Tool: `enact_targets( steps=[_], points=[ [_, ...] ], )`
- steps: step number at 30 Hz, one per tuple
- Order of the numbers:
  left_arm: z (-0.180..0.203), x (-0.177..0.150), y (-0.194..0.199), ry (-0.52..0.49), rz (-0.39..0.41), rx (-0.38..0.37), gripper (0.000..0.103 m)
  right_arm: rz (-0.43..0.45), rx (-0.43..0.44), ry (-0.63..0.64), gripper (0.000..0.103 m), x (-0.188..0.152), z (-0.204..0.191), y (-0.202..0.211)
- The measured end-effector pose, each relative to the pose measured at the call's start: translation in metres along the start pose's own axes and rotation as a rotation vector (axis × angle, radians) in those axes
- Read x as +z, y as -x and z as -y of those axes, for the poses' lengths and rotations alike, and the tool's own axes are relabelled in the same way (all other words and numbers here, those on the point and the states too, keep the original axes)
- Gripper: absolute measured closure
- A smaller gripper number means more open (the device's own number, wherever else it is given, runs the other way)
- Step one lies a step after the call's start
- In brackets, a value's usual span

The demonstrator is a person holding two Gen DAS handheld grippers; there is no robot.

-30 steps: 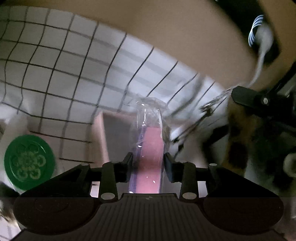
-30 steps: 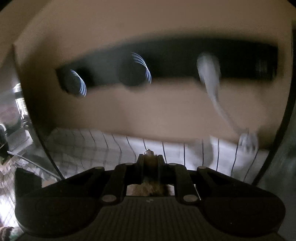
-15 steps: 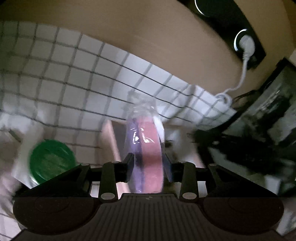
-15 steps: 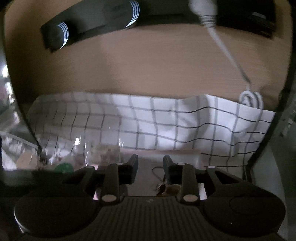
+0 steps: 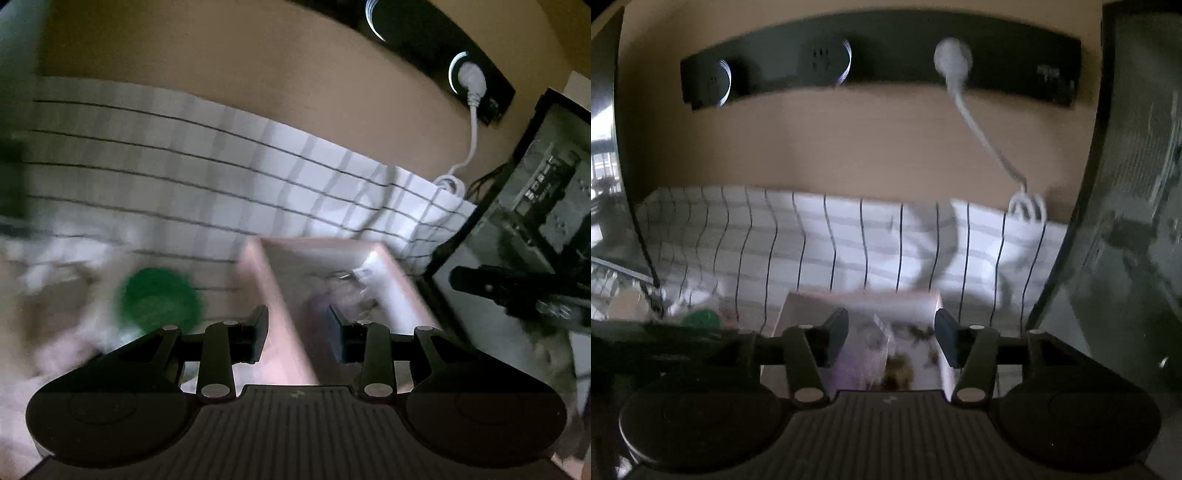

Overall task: Organize soft objects
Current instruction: 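Lower the packet into the pink box and open the left gripper, then move the left gripper back to the items beside the green jar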

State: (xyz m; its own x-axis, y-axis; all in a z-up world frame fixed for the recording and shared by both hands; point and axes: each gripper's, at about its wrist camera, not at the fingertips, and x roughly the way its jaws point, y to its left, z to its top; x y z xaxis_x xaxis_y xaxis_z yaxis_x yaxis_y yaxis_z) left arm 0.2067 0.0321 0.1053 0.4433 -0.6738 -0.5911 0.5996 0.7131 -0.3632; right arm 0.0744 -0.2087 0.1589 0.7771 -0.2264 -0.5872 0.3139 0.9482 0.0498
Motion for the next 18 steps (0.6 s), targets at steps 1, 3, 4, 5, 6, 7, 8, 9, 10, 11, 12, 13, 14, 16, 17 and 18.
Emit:
enact_targets(
  steps=[1,3,4,5,6,7,8,9,10,11,12,13,14,16,17,18],
  points=[
    [-0.011,-0.009,0.012,0.016,0.013,0.032,0.065,-0.013,0.007,0.000,0.051,-0.005,-0.004,-0.003],
    [-0.035,-0.027,0.036,0.081,0.041,0.108,0.065,-0.036,0.035,0.002,0.051,-0.013,-0.017,-0.011],
    [-0.050,-0.039,0.051,0.126,0.052,0.154,0.065,-0.044,0.056,0.002,0.051,-0.016,-0.026,-0.015],
    [-0.064,-0.050,0.064,0.160,0.061,0.195,0.065,-0.051,0.079,0.003,0.051,-0.018,-0.036,-0.018],
    [-0.076,-0.059,0.074,0.188,0.069,0.239,0.065,-0.058,0.108,0.005,0.051,-0.019,-0.049,-0.022],
    [-0.089,-0.069,0.086,0.214,0.076,0.282,0.065,-0.063,0.139,0.015,0.051,-0.019,-0.064,-0.026],
    [-0.102,-0.078,0.099,0.241,0.080,0.326,0.065,-0.066,0.167,0.030,0.051,-0.020,-0.079,-0.029],
    [-0.115,-0.085,0.112,0.269,0.084,0.366,0.065,-0.069,0.203,0.058,0.051,-0.021,-0.099,-0.032],
    [-0.128,-0.094,0.127,0.303,0.096,0.408,0.065,-0.075,0.237,0.088,0.051,-0.023,-0.116,-0.035],
    [-0.139,-0.101,0.142,0.334,0.110,0.440,0.065,-0.084,0.270,0.122,0.051,-0.025,-0.134,-0.037],
    [-0.148,-0.106,0.154,0.362,0.124,0.466,0.065,-0.094,0.307,0.165,0.051,-0.030,-0.155,-0.040],
    [-0.159,-0.113,0.168,0.396,0.140,0.491,0.065,-0.101,0.334,0.202,0.051,-0.035,-0.172,-0.042],
    [-0.167,-0.119,0.178,0.425,0.150,0.509,0.065,-0.109,0.361,0.242,0.051,-0.042,-0.190,-0.043],
    [-0.183,-0.127,0.194,0.471,0.145,0.529,0.065,-0.114,0.425,0.339,0.051,-0.060,-0.225,-0.043],
    [-0.189,-0.131,0.198,0.489,0.132,0.523,0.065,-0.110,0.460,0.389,0.051,-0.069,-0.241,-0.041],
    [-0.193,-0.136,0.203,0.506,0.114,0.498,0.066,-0.108,0.502,0.456,0.051,-0.080,-0.258,-0.039]
  ],
)
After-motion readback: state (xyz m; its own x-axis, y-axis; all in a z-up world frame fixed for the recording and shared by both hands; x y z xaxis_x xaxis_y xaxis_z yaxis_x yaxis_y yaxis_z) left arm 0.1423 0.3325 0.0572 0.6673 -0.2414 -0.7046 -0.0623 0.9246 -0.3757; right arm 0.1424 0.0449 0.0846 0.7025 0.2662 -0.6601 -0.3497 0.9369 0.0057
